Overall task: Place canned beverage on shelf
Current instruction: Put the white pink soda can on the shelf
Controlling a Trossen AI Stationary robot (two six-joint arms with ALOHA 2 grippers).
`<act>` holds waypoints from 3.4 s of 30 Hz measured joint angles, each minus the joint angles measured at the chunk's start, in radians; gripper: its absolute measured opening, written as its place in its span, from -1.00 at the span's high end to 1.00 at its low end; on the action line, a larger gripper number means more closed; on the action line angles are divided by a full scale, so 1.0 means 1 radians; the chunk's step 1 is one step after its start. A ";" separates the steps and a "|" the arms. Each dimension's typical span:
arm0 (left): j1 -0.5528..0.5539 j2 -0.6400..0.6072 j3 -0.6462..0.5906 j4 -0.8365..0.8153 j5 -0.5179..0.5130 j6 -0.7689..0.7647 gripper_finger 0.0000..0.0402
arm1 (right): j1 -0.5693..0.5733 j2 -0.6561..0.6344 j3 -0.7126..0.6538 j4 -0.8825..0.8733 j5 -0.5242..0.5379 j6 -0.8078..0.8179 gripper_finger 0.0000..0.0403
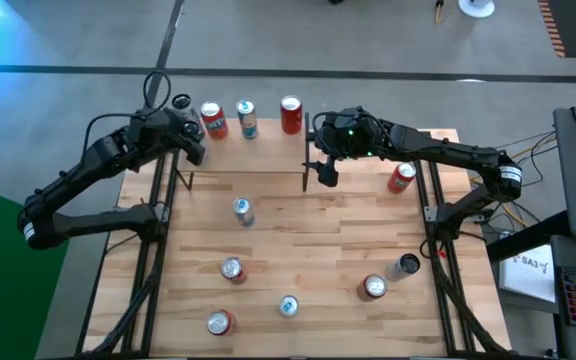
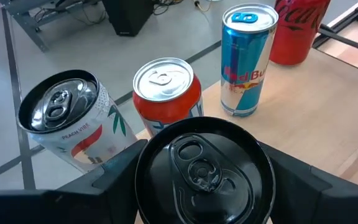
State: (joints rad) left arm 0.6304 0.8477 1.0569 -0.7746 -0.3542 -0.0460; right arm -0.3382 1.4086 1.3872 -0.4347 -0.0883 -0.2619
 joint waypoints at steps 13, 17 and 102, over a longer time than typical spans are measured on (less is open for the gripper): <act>0.002 0.046 0.000 0.007 -0.056 -0.001 -0.31 | 0.000 0.001 0.000 0.000 0.000 -0.002 -0.62; 0.002 0.047 0.000 0.007 -0.056 0.000 -0.31 | 0.000 0.001 0.000 0.000 0.000 -0.003 -0.62; -0.248 0.141 0.107 -0.178 -0.190 -0.289 0.74 | 0.060 0.002 0.000 -0.008 -0.001 -0.003 -0.62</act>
State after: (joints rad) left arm 0.3820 0.9888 1.1639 -0.9528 -0.5447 -0.3350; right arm -0.2783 1.4101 1.3870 -0.4431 -0.0896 -0.2652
